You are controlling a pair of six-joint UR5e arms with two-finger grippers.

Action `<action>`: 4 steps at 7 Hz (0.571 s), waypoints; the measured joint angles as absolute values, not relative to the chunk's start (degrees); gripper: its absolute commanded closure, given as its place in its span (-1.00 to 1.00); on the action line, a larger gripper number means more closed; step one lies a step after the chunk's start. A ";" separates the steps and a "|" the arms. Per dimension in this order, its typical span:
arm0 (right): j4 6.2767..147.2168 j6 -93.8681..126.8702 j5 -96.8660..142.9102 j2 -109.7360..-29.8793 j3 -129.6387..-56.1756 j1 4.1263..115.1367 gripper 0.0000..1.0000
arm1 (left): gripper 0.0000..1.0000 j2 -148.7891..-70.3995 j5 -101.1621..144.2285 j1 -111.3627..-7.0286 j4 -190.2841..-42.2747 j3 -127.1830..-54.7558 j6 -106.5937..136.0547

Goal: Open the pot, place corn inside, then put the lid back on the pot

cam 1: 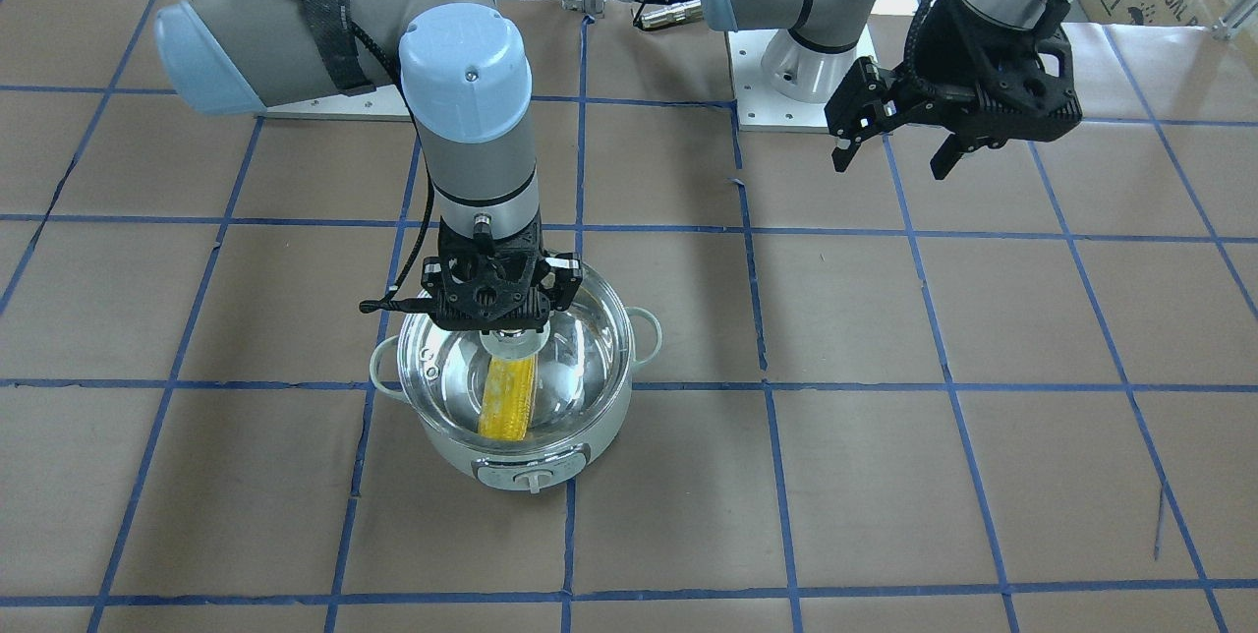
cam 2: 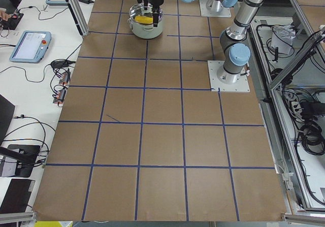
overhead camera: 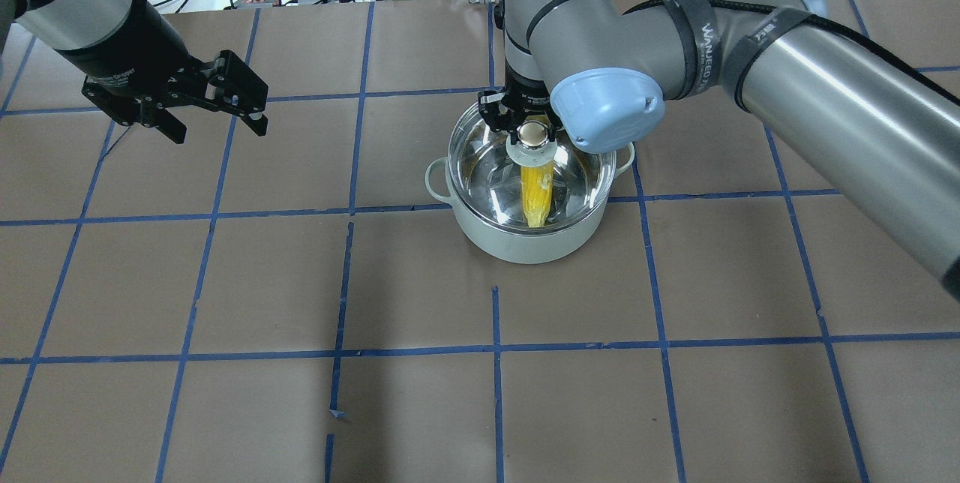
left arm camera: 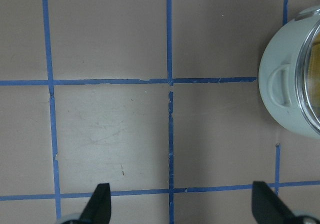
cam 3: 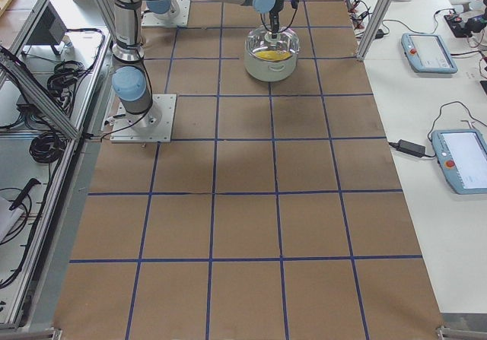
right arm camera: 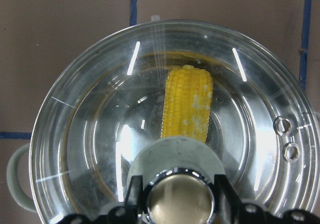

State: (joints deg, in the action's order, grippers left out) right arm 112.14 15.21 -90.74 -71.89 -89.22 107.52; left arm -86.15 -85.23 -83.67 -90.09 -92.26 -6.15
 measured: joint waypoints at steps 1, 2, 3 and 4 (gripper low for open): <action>111.91 15.21 -90.72 -71.89 -89.25 107.55 0.24 | -1.00 -86.19 -85.19 -83.67 -90.09 -92.27 -6.15; 111.78 15.20 -90.71 -71.92 -89.44 107.55 0.24 | -1.00 -86.21 -85.18 -83.67 -90.09 -92.28 -6.15; 111.75 15.21 -90.70 -71.95 -89.71 107.53 0.01 | -1.00 -86.24 -85.17 -83.67 -90.09 -92.28 -6.15; 111.81 15.21 -90.70 -71.95 -89.80 107.50 -0.23 | -1.00 -86.26 -85.17 -83.70 -90.09 -92.28 -6.15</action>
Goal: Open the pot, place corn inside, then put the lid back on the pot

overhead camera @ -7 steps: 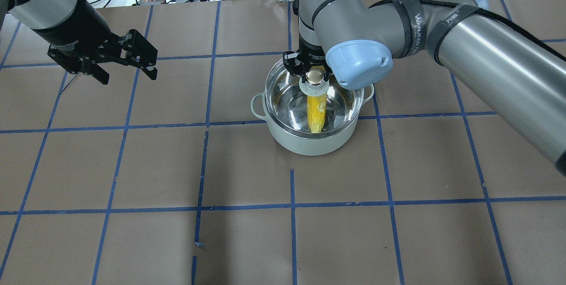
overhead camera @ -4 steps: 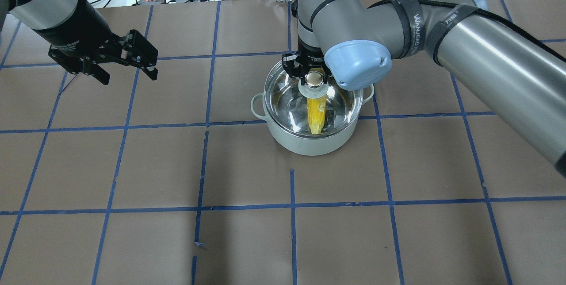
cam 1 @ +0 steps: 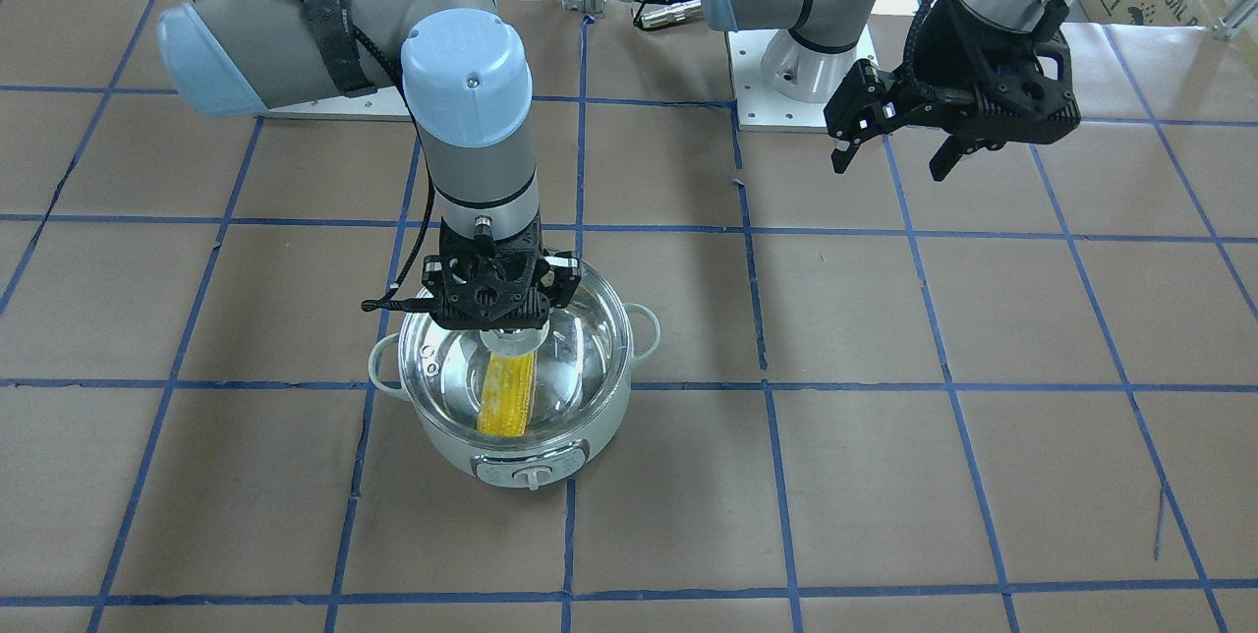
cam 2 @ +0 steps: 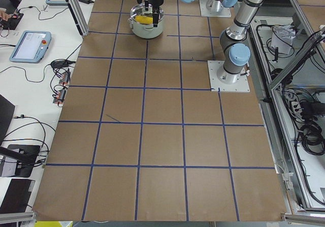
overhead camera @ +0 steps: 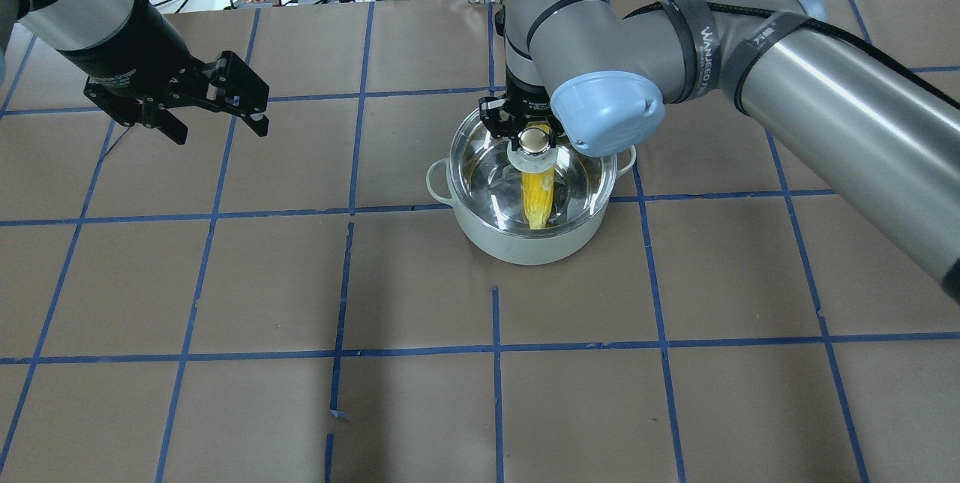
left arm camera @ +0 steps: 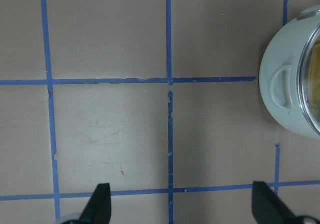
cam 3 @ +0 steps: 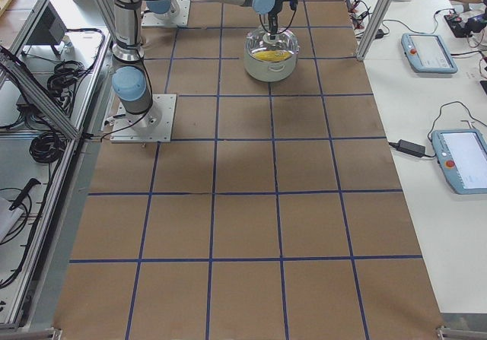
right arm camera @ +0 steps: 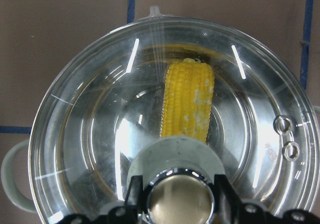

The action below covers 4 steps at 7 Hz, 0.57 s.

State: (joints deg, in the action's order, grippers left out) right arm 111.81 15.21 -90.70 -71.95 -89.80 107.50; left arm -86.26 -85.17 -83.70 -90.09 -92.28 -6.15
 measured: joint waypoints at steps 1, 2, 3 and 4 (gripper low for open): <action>111.92 15.19 -90.70 -71.85 -89.64 107.50 -0.31 | -1.00 -86.25 -85.17 -83.76 -90.09 -92.27 -6.15; 112.01 15.15 -90.68 -71.73 -89.35 107.49 -0.58 | -1.00 -86.21 -85.17 -83.80 -90.09 -92.26 -6.15; 112.04 15.13 -90.62 -71.64 -89.12 107.47 -0.75 | -1.00 -86.17 -85.17 -83.83 -90.09 -92.25 -6.15; 112.07 15.12 -90.57 -71.60 -88.96 107.41 -0.82 | -1.00 -86.17 -85.17 -83.84 -90.09 -92.24 -6.17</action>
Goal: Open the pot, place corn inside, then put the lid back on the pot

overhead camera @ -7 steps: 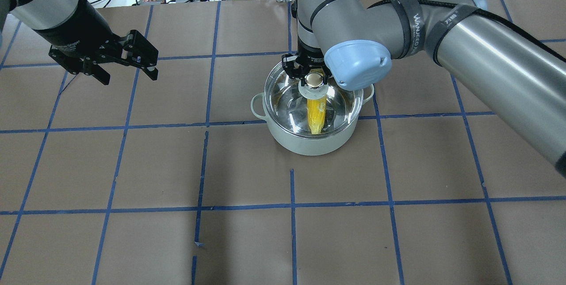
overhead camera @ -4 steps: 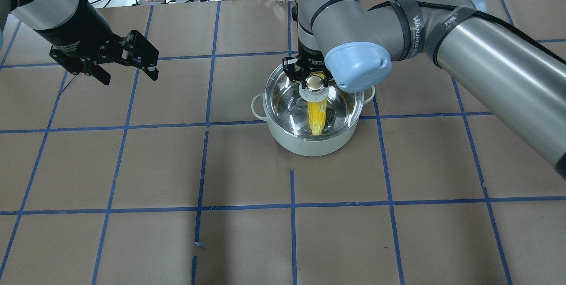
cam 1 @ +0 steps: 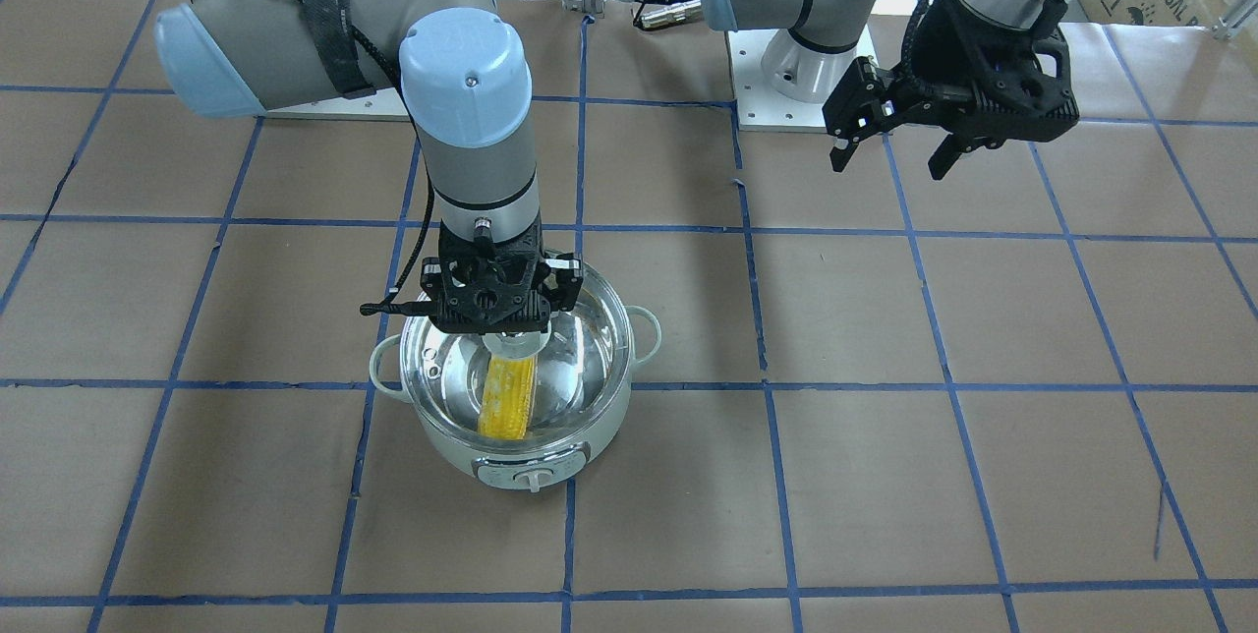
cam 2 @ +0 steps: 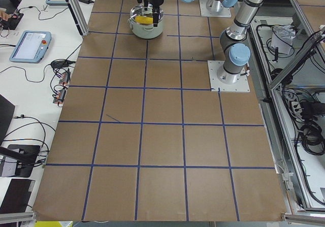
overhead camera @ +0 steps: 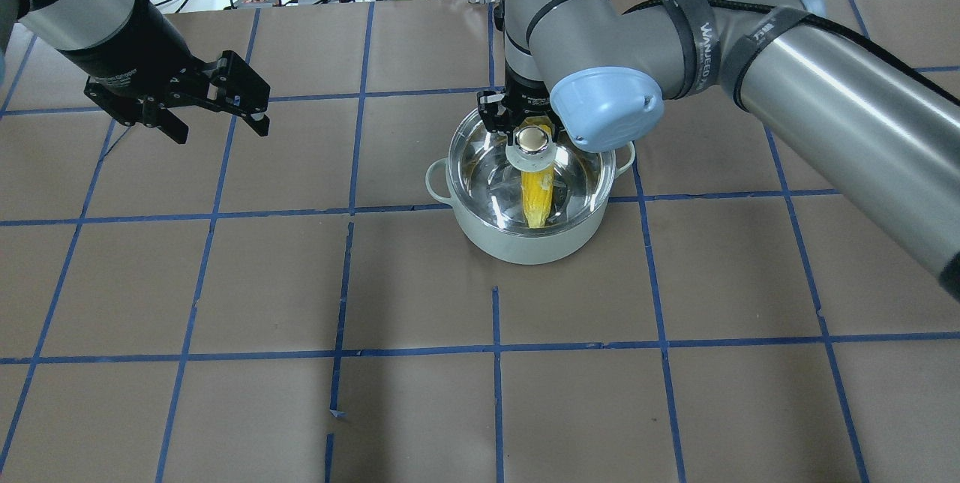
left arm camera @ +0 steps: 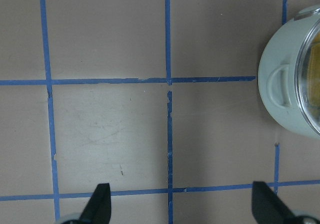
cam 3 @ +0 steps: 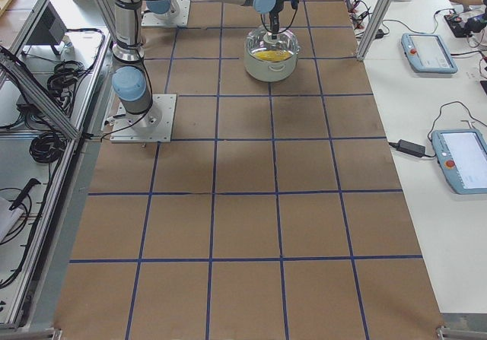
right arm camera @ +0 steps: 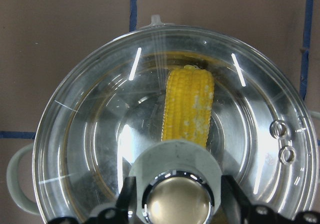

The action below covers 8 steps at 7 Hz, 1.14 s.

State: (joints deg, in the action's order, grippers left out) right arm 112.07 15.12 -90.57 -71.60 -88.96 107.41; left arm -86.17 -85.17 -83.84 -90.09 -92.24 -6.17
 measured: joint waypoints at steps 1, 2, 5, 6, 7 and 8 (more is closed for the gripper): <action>112.12 15.09 -90.52 -71.63 -88.83 107.23 -0.88 | -1.00 -86.22 -85.17 -83.84 -90.09 -92.25 -6.21; 112.12 14.92 -90.47 -71.74 -88.39 106.81 -0.99 | -1.00 -86.25 -85.17 -83.85 -90.09 -92.27 -6.23; 107.46 12.88 -89.84 -72.45 -82.66 103.43 -0.99 | -1.00 -86.22 -85.17 -83.85 -90.12 -92.38 -6.32; 103.36 11.16 -89.72 -73.29 -80.24 101.47 -0.99 | -1.00 -86.22 -85.17 -83.85 -90.11 -92.38 -6.37; 99.20 8.90 -89.68 -74.51 -78.49 99.07 -0.99 | -1.00 -86.26 -85.17 -83.85 -90.09 -92.39 -6.42; 95.51 6.35 -89.45 -76.18 -77.67 96.64 -0.99 | -1.00 -86.33 -85.17 -83.85 -90.09 -92.46 -6.47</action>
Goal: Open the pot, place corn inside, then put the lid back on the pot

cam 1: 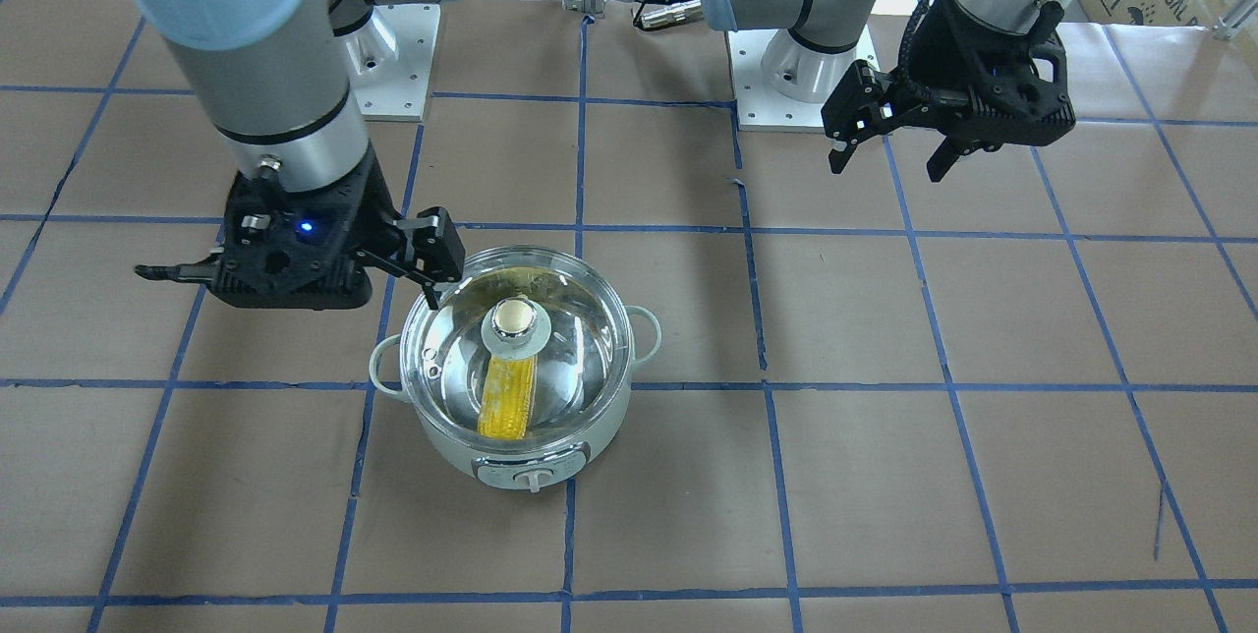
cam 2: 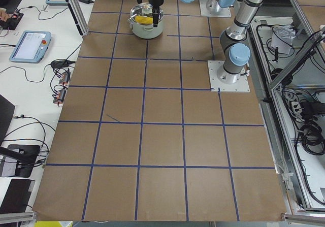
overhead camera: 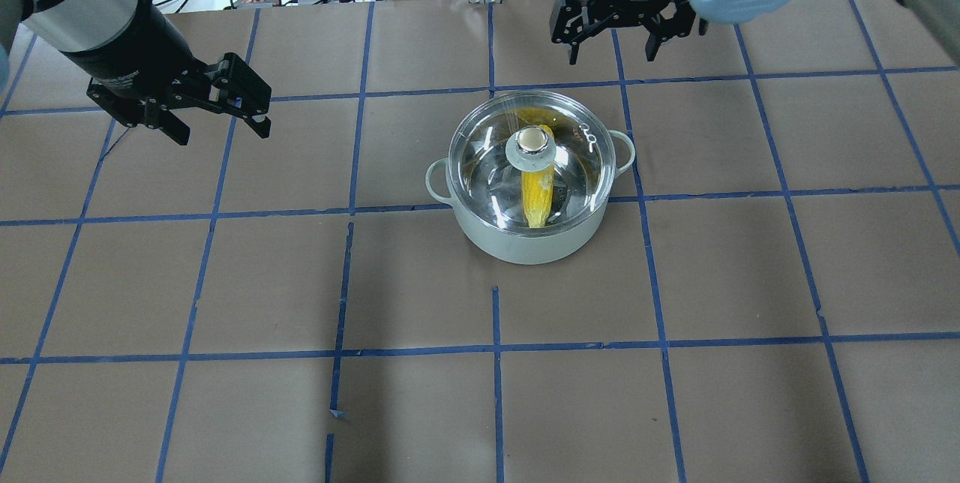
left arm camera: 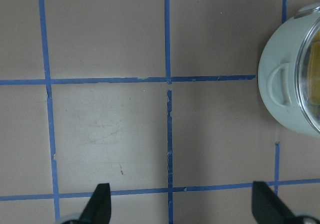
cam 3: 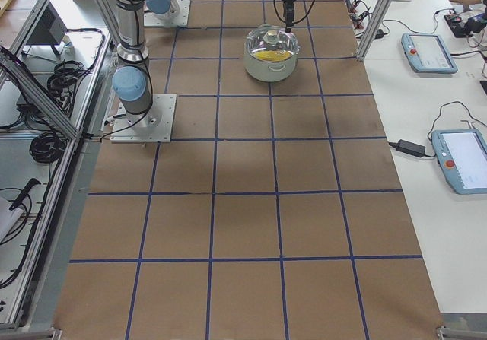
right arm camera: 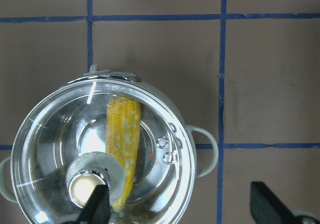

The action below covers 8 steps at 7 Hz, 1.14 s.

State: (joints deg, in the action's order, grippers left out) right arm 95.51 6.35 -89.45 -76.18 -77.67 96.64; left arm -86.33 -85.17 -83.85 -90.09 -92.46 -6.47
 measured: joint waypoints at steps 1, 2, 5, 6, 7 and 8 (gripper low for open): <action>92.19 3.85 -89.08 -78.29 -77.53 94.34 -0.99 | -1.00 -86.35 -85.17 -83.85 -90.09 -92.51 -6.47; 89.51 1.43 -88.88 -80.63 -77.87 92.40 -0.99 | -1.00 -86.33 -85.16 -83.85 -90.09 -92.53 -6.46; 87.20 -1.63 -88.75 -87.17 -82.69 89.59 -0.99 | -1.00 -86.46 -85.17 -83.85 -89.93 -92.55 -6.42; 87.53 -2.12 -88.73 -88.98 -85.01 88.58 -0.99 | -1.00 -86.48 -85.17 -83.85 -89.92 -92.55 -6.42; 88.36 -2.67 -88.79 -89.83 -86.33 87.61 -0.99 | -1.00 -86.48 -85.17 -83.85 -89.92 -92.55 -6.42; 89.44 -2.85 -88.88 -90.11 -86.85 87.15 -0.99 | -1.00 -86.48 -85.17 -83.85 -89.89 -92.55 -6.42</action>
State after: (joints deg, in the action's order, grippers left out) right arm 89.44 -2.85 -88.88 -90.11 -86.85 87.15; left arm -86.48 -85.17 -83.85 -89.89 -92.55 -6.42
